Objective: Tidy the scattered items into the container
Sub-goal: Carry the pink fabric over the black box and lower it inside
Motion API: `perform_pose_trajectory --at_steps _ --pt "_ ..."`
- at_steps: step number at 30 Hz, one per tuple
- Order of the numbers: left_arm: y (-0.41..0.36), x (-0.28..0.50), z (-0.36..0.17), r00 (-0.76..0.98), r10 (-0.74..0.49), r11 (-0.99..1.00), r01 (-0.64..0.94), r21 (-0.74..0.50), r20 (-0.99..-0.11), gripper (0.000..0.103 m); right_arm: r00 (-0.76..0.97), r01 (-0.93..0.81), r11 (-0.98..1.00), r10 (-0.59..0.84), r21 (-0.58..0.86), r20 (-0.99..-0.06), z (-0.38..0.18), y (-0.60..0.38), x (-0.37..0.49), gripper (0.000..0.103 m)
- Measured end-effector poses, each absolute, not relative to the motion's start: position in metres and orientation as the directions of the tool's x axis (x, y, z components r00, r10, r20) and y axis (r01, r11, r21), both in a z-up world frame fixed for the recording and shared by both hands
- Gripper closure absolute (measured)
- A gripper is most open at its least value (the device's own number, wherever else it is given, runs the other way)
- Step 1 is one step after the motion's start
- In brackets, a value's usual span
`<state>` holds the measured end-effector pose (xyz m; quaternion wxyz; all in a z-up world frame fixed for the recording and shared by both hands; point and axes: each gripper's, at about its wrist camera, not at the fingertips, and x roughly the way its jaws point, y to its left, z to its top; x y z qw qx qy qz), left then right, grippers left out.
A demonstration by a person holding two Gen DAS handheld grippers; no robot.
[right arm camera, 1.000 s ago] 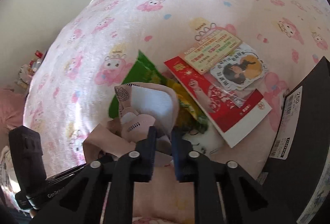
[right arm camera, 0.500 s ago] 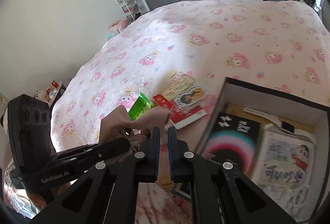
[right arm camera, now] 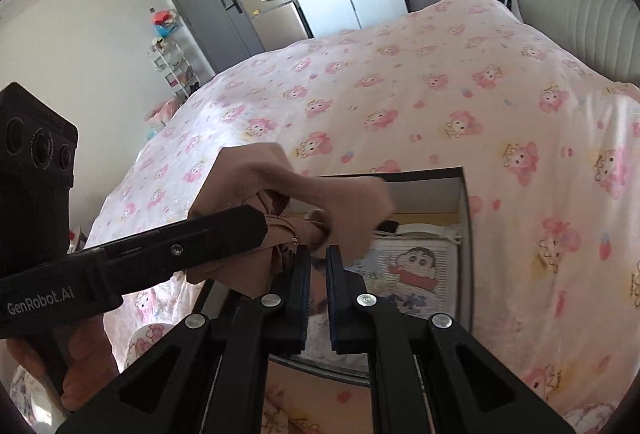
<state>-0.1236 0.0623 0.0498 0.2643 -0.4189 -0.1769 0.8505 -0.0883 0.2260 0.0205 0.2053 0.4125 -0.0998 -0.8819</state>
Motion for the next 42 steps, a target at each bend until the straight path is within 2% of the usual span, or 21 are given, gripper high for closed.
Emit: perform_pose_trajectory --at_steps 3,7,10,12,15,16,17,21,22,24,26,29,33,36,39,40,42 --pt "0.068 -0.139 0.032 -0.514 0.558 -0.824 -0.252 -0.507 -0.652 0.096 -0.578 0.256 -0.907 -0.421 0.335 -0.699 0.014 0.248 -0.101 0.097" --pt "0.053 -0.16 -0.034 -0.435 0.512 -0.849 -0.125 -0.513 -0.741 0.096 -0.497 0.247 -0.918 -0.396 0.312 -0.772 -0.023 0.257 -0.133 0.097" --pt "0.048 -0.167 -0.078 -0.369 0.392 -0.914 -0.055 -0.402 -0.843 0.096 -0.444 0.219 -0.922 -0.387 0.321 -0.808 -0.051 0.255 -0.15 0.097" --pt "0.045 -0.17 -0.09 -0.309 0.321 -0.945 -0.038 -0.326 -0.895 0.088 -0.412 0.205 -0.921 -0.389 0.332 -0.824 -0.064 0.252 -0.158 0.097" --pt "0.034 -0.172 -0.076 -0.342 0.324 -0.945 -0.069 -0.32 -0.882 0.072 -0.381 0.185 -0.932 -0.36 0.311 -0.852 -0.069 0.25 -0.171 0.097" --pt "0.032 -0.174 -0.071 -0.352 0.333 -0.942 -0.081 -0.326 -0.875 0.062 -0.381 0.183 -0.937 -0.348 0.299 -0.857 -0.067 0.249 -0.176 0.097" --pt "0.032 -0.177 -0.069 -0.351 0.34 -0.94 -0.098 -0.327 -0.872 0.059 -0.387 0.182 -0.94 -0.337 0.288 -0.858 -0.065 0.248 -0.182 0.097" --pt "0.033 -0.177 -0.072 -0.389 0.377 -0.926 -0.147 -0.348 -0.84 0.061 -0.379 0.195 -0.934 -0.352 0.298 -0.856 -0.072 0.244 -0.189 0.097" --pt "0.032 -0.175 -0.076 -0.392 0.421 -0.907 -0.161 -0.389 -0.818 0.062 -0.366 0.202 -0.931 -0.361 0.305 -0.858 -0.078 0.241 -0.187 0.097" --pt "0.025 -0.174 -0.09 -0.351 0.538 -0.842 -0.183 -0.508 -0.766 0.069 -0.332 0.209 -0.929 -0.361 0.306 -0.872 -0.096 0.235 -0.181 0.097" --pt "0.024 -0.173 -0.097 -0.318 0.592 -0.804 -0.18 -0.566 -0.74 0.069 -0.362 0.244 -0.946 -0.292 0.213 -0.885 -0.1 0.225 -0.172 0.096" --pt "0.031 -0.172 -0.103 -0.285 0.551 -0.834 -0.184 -0.52 -0.784 0.069 -0.374 0.26 -0.952 -0.253 0.161 -0.892 -0.101 0.217 -0.169 0.094" --pt "0.025 -0.173 -0.121 -0.231 0.438 -0.898 -0.068 -0.435 -0.869 0.069 -0.369 0.259 -0.951 -0.258 0.168 -0.893 -0.1 0.215 -0.172 0.094" --pt "0.018 -0.169 -0.101 -0.281 0.477 -0.876 -0.073 -0.477 -0.833 0.069 -0.398 0.285 -0.94 -0.293 0.186 -0.869 -0.086 0.216 -0.171 0.094" --pt "0.017 -0.176 -0.083 -0.333 0.433 -0.899 -0.087 -0.43 -0.838 0.069 -0.433 0.3 -0.942 -0.276 0.152 -0.858 -0.07 0.211 -0.186 0.094" --pt "0.019 -0.178 -0.085 -0.322 0.422 -0.904 -0.084 -0.418 -0.848 0.069 -0.423 0.304 -0.94 -0.278 0.153 -0.862 -0.07 0.209 -0.195 0.094" --pt "0.018 -0.182 -0.097 -0.261 0.476 -0.878 -0.084 -0.472 -0.84 0.069 -0.367 0.298 -0.938 -0.286 0.179 -0.885 -0.081 0.202 -0.213 0.094"
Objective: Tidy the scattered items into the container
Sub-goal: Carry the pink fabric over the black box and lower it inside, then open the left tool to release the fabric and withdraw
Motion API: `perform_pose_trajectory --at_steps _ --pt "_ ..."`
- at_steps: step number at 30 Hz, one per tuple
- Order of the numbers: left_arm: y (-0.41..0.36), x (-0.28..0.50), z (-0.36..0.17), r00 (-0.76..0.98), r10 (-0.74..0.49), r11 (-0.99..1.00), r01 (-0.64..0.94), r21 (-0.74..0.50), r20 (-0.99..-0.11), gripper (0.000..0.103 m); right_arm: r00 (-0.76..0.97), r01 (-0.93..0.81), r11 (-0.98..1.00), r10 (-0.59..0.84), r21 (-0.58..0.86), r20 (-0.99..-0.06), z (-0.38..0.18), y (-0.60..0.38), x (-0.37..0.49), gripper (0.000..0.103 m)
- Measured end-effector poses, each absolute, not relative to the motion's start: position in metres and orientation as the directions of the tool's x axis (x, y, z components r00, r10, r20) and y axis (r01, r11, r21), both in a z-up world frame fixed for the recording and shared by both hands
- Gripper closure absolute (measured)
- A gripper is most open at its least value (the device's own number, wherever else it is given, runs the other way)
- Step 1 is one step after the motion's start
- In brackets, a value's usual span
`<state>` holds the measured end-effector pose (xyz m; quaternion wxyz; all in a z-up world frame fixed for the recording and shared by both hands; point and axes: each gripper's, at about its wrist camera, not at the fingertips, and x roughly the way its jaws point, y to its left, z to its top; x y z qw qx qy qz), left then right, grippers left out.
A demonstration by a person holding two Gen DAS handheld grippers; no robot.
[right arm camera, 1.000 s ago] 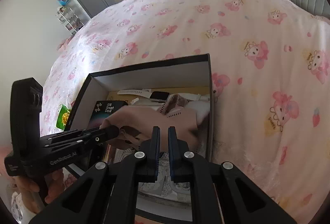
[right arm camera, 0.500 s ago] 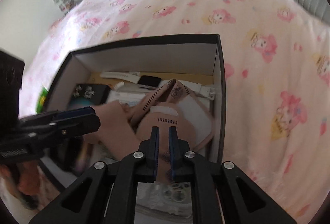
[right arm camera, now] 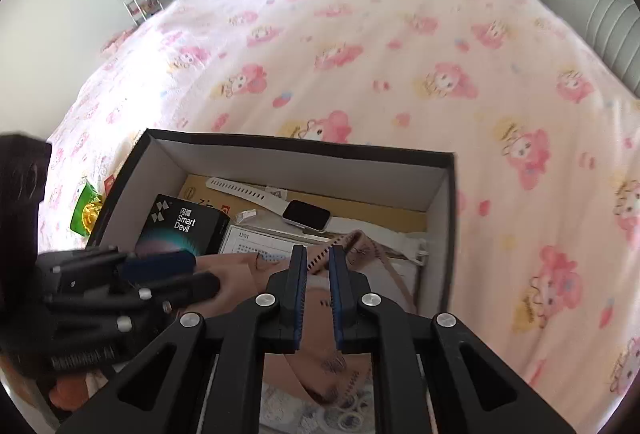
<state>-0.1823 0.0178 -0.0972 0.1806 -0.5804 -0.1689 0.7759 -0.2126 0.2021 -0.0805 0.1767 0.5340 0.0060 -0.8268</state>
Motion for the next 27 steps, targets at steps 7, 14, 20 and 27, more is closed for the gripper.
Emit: perform_pose_trajectory --at_steps 7,14,20,27 --pt "0.009 -0.182 -0.127 -0.16 0.537 -0.842 -0.043 -0.538 -0.828 0.066 -0.174 0.298 -0.918 -0.321 0.26 -0.931 -0.122 0.185 -0.211 0.094" --pt "-0.011 -0.172 -0.106 -0.221 0.564 -0.822 -0.064 -0.566 -0.795 0.066 -0.24 0.276 -0.923 -0.336 0.268 -0.911 -0.103 0.205 -0.181 0.094" --pt "0.005 -0.161 -0.11 -0.126 0.638 -0.77 -0.116 -0.628 -0.76 0.059 -0.225 0.281 -0.895 -0.412 0.347 -0.883 -0.087 0.222 -0.155 0.086" --pt "-0.005 -0.159 -0.114 -0.156 0.525 -0.85 -0.044 -0.525 -0.837 0.059 -0.146 0.311 -0.912 -0.323 0.267 -0.935 -0.115 0.199 -0.156 0.086"
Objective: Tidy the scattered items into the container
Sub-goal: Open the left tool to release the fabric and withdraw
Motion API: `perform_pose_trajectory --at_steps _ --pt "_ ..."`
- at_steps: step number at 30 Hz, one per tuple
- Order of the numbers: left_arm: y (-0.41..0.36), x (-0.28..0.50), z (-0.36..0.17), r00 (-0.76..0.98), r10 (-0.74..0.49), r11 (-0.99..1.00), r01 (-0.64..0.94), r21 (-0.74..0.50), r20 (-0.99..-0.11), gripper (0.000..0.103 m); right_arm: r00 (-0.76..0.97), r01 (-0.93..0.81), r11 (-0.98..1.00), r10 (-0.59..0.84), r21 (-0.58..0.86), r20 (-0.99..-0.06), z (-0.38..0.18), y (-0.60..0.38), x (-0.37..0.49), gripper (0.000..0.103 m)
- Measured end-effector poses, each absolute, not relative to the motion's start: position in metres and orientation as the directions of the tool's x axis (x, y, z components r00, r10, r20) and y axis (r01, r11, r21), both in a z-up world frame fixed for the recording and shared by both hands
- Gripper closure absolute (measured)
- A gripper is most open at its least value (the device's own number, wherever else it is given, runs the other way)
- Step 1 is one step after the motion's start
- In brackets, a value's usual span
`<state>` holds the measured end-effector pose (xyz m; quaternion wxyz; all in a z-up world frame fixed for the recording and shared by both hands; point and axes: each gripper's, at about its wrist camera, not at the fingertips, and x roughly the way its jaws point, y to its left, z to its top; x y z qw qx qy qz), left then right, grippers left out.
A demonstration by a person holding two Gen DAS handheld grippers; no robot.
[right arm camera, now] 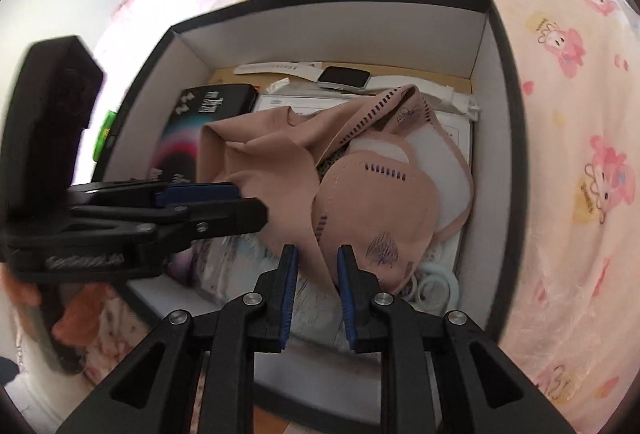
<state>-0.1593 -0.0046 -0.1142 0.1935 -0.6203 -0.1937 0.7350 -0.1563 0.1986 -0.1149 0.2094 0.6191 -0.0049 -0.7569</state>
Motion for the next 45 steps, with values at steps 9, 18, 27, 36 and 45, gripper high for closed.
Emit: perform_pose_trajectory --at_steps 9,18,27,36,45 --pt "-0.035 -0.177 -0.103 -0.173 0.566 -0.816 0.021 -0.577 -0.806 0.059 -0.189 0.252 -0.947 -0.251 0.201 -0.949 -0.11 0.197 -0.187 0.086" --pt "-0.035 -0.198 -0.106 -0.182 0.558 -0.82 0.027 -0.572 -0.809 0.055 -0.299 0.191 -0.966 -0.226 0.174 -0.927 -0.097 0.188 -0.238 0.086" --pt "-0.027 -0.196 -0.123 -0.175 0.614 -0.773 0.062 -0.631 -0.77 0.055 -0.252 0.194 -0.97 -0.192 0.145 -0.949 -0.121 0.182 -0.228 0.082" --pt "-0.05 -0.134 -0.041 -0.481 0.483 -0.843 -0.03 -0.537 -0.731 0.054 -0.45 0.174 -0.977 -0.189 0.122 -0.873 -0.051 0.184 -0.186 0.076" --pt "-0.006 -0.074 0.007 -0.579 0.451 -0.875 -0.138 -0.463 -0.68 0.052 -0.602 0.208 -0.976 -0.184 0.07 -0.777 0.005 0.185 -0.101 0.066"
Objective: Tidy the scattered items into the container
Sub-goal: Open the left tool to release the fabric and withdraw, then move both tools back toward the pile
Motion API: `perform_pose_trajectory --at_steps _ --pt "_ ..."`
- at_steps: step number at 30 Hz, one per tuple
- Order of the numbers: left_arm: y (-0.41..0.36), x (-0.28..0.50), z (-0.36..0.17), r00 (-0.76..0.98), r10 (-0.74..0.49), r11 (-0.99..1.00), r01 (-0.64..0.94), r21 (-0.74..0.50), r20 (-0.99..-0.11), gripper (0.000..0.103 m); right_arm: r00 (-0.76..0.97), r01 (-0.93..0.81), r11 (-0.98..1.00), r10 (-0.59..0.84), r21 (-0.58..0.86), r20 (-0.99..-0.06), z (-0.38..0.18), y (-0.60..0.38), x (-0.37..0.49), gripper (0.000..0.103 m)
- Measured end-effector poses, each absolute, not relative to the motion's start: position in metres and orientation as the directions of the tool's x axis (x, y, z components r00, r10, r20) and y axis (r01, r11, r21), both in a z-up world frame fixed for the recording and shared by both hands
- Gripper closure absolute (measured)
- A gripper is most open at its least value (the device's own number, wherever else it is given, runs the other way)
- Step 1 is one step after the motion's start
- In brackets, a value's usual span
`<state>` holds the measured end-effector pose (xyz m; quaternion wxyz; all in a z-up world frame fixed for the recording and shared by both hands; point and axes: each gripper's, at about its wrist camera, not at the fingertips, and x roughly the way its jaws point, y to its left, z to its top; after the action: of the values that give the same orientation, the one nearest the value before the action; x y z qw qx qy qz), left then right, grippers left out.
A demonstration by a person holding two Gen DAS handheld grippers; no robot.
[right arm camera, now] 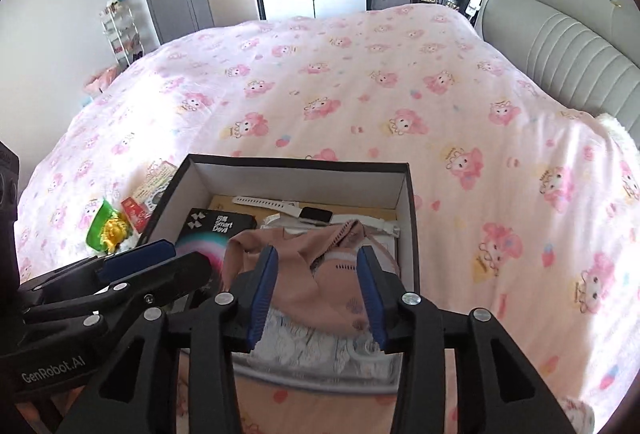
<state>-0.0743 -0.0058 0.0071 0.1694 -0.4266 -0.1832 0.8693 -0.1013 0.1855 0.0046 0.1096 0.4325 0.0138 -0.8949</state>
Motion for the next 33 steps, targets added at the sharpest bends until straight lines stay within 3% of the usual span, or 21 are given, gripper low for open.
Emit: perform_pose_trajectory --at_steps 3,12,24,33 --pt "0.008 -0.054 0.011 -0.6 0.415 -0.9 -0.162 -0.404 -0.684 0.052 -0.617 0.197 -0.979 -0.159 0.045 -0.771 0.007 0.185 -0.075 0.066" --pt "0.002 -0.015 0.013 -0.571 0.442 -0.892 -0.197 -0.408 -0.691 0.052 -0.627 0.23 -0.972 -0.182 0.044 -0.758 0.016 0.181 -0.033 0.066" --pt "-0.03 0.007 0.001 -0.58 0.382 -0.915 -0.13 -0.381 -0.719 0.053 -0.571 0.325 -0.943 -0.257 0.073 -0.779 0.006 0.141 -0.022 0.066" --pt "-0.095 0.021 -0.016 -0.602 0.345 -0.904 -0.007 -0.427 -0.72 0.053 -0.494 0.423 -0.9 -0.328 0.107 -0.805 -0.008 0.082 -0.027 0.067"
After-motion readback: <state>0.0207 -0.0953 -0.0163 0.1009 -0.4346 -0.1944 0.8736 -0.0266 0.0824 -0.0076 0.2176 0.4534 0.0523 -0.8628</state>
